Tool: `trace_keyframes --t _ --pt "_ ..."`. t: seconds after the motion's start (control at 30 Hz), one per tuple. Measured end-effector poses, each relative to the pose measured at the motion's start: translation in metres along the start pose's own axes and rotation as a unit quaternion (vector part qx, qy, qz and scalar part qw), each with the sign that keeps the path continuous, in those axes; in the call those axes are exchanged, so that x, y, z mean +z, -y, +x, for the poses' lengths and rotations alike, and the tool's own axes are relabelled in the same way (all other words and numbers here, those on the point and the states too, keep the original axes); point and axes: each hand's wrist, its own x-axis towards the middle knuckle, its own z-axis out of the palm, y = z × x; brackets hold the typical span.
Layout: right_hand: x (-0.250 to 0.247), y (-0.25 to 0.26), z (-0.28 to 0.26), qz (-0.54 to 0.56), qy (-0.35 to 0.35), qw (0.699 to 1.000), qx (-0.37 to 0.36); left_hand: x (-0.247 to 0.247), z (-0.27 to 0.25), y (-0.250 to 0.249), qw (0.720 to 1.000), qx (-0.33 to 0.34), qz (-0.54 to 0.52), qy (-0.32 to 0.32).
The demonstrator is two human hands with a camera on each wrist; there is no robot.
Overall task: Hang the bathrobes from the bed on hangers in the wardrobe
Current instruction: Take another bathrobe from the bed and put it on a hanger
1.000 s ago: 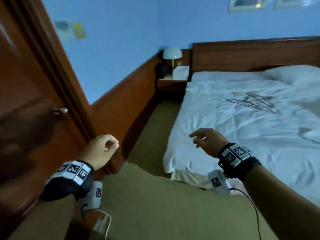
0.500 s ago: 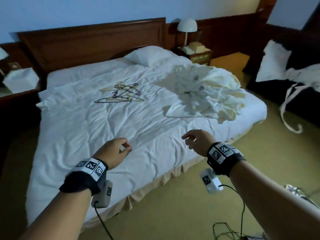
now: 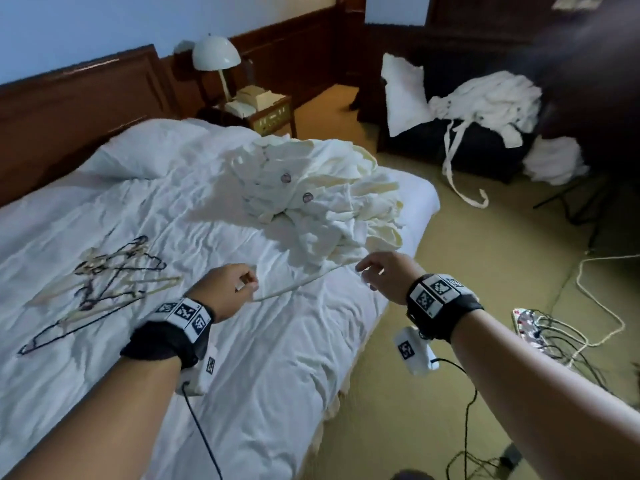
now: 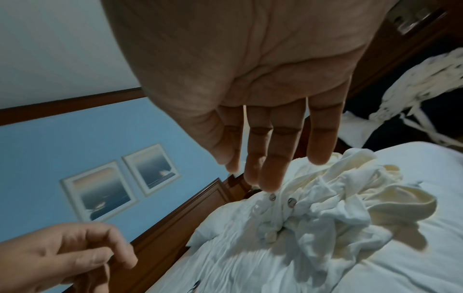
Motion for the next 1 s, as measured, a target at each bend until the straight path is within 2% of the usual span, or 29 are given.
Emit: trace_keyframes --t 0.17,0.3,0.4,0.53,0.67,0.8,1.0 --pt "-0.035 -0.042 0.060 -0.002 -0.032 0.998 0.055 -0.007 0.119 -0.035 0.997 0.069 0.013 0.022" --pt "-0.066 -0.081 0.125 -0.015 -0.033 0.997 0.065 0.006 0.207 -0.062 0.996 0.082 0.017 0.027" --pt "-0.086 -0.104 0.181 -0.018 -0.017 0.998 0.060 0.018 0.267 -0.076 0.997 0.068 0.002 0.031" --pt "-0.110 -0.132 0.260 -0.034 0.036 0.997 0.051 0.034 0.336 -0.085 0.999 0.031 -0.021 0.037" --pt "-0.124 -0.152 0.338 -0.068 0.081 0.994 0.031 0.052 0.376 -0.083 0.999 -0.021 -0.040 0.016" --pt "-0.119 -0.161 0.402 -0.061 0.115 0.991 0.035 0.065 0.405 -0.061 0.996 -0.070 -0.032 0.054" --pt "-0.116 -0.166 0.487 -0.052 0.129 0.990 0.026 0.044 0.490 -0.043 0.996 -0.083 -0.017 0.028"
